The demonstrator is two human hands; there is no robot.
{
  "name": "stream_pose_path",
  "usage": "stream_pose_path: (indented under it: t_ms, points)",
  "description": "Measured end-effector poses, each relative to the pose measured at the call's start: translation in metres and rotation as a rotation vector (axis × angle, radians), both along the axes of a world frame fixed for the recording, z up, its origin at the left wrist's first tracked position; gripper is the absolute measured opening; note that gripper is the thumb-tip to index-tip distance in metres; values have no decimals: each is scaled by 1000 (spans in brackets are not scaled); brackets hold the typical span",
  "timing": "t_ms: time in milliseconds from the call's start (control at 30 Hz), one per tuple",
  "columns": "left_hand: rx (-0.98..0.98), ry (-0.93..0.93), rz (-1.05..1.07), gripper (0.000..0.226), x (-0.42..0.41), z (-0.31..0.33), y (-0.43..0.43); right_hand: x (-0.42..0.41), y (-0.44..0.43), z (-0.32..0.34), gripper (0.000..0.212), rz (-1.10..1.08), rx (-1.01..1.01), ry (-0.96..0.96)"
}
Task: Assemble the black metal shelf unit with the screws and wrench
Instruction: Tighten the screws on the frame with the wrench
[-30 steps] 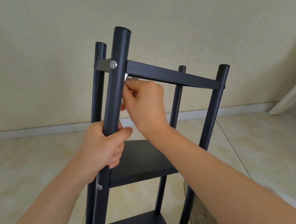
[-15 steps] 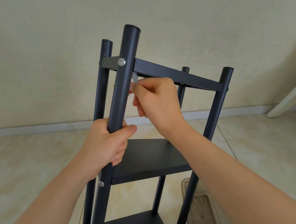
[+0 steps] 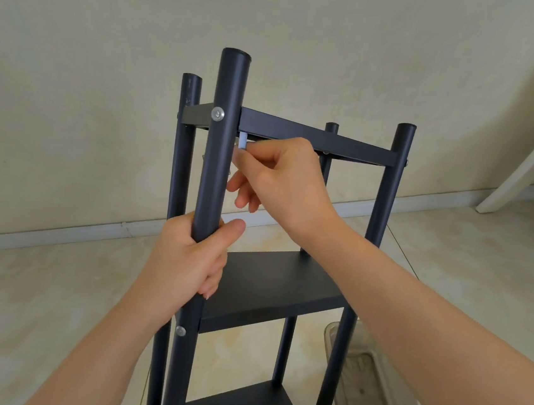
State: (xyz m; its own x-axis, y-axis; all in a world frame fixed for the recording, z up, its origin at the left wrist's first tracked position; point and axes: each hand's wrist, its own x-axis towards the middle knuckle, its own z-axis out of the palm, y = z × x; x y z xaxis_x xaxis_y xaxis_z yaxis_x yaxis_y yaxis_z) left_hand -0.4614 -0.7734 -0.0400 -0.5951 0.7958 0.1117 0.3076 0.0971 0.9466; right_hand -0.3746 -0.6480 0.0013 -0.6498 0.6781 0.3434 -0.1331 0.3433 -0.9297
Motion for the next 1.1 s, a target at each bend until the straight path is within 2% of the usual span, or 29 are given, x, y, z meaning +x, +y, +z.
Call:
stream_pose_path:
  t_ms: [100, 200, 367, 533, 700, 867, 1100]
  points:
    - [86, 217, 38, 13, 4, -2, -2, -4, -1, -2, 33, -14, -8, 16]
    - [123, 285, 45, 25, 7, -3, -2, -9, -2, -7, 32, -40, 9, 33]
    - [150, 266, 0, 34, 7, -2, -2, -19, -1, -16, 29, -143, 104, 68]
    - [159, 243, -18, 31, 7, -4, -1, -33, -1, -26, 32, -254, 153, 184]
    - [161, 243, -24, 30, 3, -5, 0, -40, -3, -29, 30, -292, 177, 222]
    - [164, 276, -21, 25, -1, -7, 1, -36, 1, -25, 38, -214, 149, 96]
    - [172, 247, -13, 37, -3, -8, 2, -13, 4, -11, 35, -96, 35, -23]
